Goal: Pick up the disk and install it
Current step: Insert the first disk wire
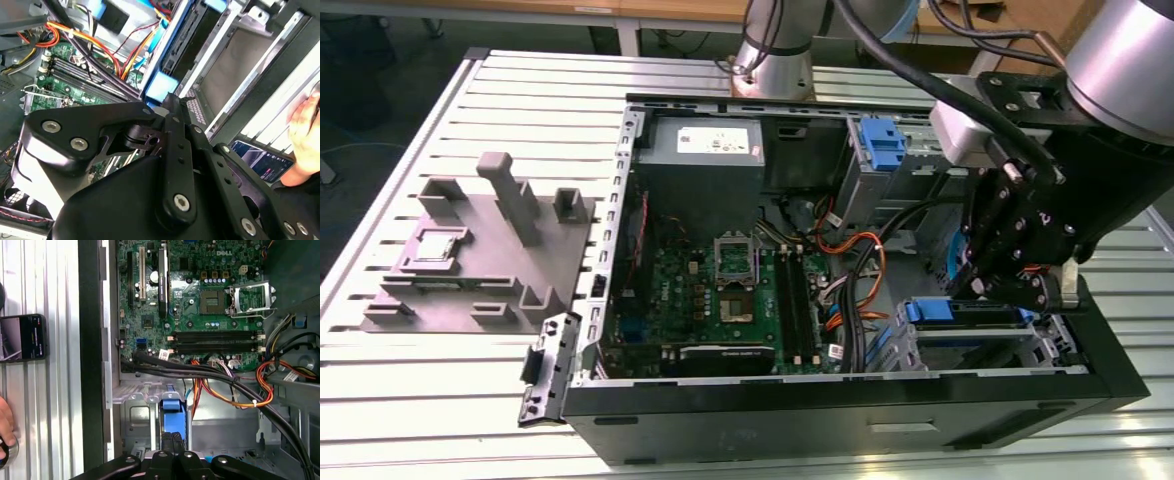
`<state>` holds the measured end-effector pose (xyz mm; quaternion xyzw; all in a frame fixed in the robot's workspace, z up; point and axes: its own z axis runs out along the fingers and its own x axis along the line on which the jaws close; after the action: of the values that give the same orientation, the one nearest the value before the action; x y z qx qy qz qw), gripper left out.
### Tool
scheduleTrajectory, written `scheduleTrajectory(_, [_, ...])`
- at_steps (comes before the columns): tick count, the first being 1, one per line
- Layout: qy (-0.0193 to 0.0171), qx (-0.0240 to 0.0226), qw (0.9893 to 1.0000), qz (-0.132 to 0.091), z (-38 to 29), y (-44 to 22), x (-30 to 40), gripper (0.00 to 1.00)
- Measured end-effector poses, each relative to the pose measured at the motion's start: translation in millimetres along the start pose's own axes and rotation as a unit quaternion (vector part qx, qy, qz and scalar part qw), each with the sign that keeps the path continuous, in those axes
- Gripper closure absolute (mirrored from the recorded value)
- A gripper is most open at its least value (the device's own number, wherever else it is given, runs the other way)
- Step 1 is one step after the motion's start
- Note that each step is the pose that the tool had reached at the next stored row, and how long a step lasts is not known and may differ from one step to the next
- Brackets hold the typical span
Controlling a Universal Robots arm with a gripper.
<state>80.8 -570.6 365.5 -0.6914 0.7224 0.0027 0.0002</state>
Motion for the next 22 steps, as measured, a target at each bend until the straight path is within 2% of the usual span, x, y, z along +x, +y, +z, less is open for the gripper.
scheduleTrajectory(5, [0.0000,0.0000,1.0000,-0.002,0.3,-10.6,-0.5,0.90])
scheduleTrajectory(9, [0.0001,-0.0001,0.9996,-0.028,0.3,-10.8,-0.5,0.90])
scheduleTrajectory(13, [0.0002,-0.0003,0.9979,-0.064,0.4,-10.8,-0.5,0.90])
scheduleTrajectory(18, [0.0003,-0.0004,0.9948,-0.102,0.6,-11.1,-0.5,0.90])
scheduleTrajectory(22, [0.0004,-0.0004,0.9945,-0.105,0.6,-14.3,-0.8,0.90])
